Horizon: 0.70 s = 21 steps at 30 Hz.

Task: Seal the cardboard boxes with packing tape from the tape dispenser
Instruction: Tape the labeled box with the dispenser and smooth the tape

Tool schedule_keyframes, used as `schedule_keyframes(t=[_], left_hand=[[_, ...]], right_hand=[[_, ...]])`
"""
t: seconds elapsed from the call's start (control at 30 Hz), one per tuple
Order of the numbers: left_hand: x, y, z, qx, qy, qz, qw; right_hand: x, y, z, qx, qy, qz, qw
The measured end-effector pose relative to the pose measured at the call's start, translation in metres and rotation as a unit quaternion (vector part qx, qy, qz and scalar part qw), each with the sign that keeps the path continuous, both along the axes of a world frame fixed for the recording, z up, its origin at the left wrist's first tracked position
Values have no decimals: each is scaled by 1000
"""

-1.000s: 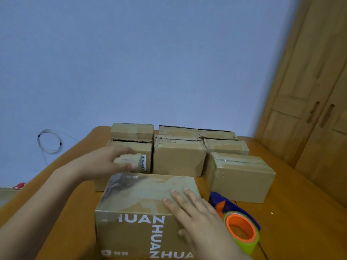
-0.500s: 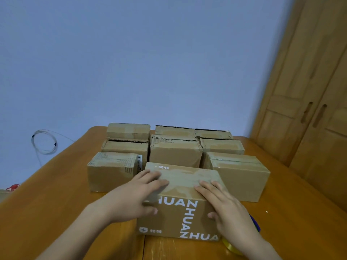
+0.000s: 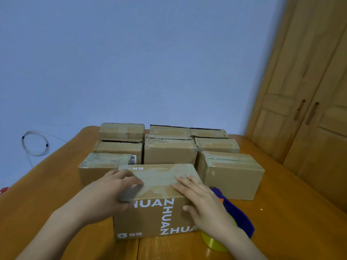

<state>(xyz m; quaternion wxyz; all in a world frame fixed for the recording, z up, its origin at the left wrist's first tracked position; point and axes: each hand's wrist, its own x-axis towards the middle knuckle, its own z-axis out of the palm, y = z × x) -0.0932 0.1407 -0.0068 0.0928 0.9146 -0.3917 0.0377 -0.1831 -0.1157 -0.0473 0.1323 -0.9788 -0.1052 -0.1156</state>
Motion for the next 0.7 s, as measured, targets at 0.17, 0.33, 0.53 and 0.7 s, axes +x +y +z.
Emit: schedule_keyframes(t=[0.17, 0.33, 0.53, 0.7], left_hand=[[-2, -5, 2, 21, -6, 10, 1000], [-3, -19, 6, 46, -12, 27, 999], [0, -56, 0, 83, -1, -9, 996], [8, -63, -15, 92, -8, -30, 995]], right_hand=[[-5, -34, -8, 221, -175, -92, 955], [-26, -63, -16, 150, -82, -221, 960], [-30, -40, -37, -108, 135, -223, 959], [-28, -37, -48, -88, 106, -202, 970]])
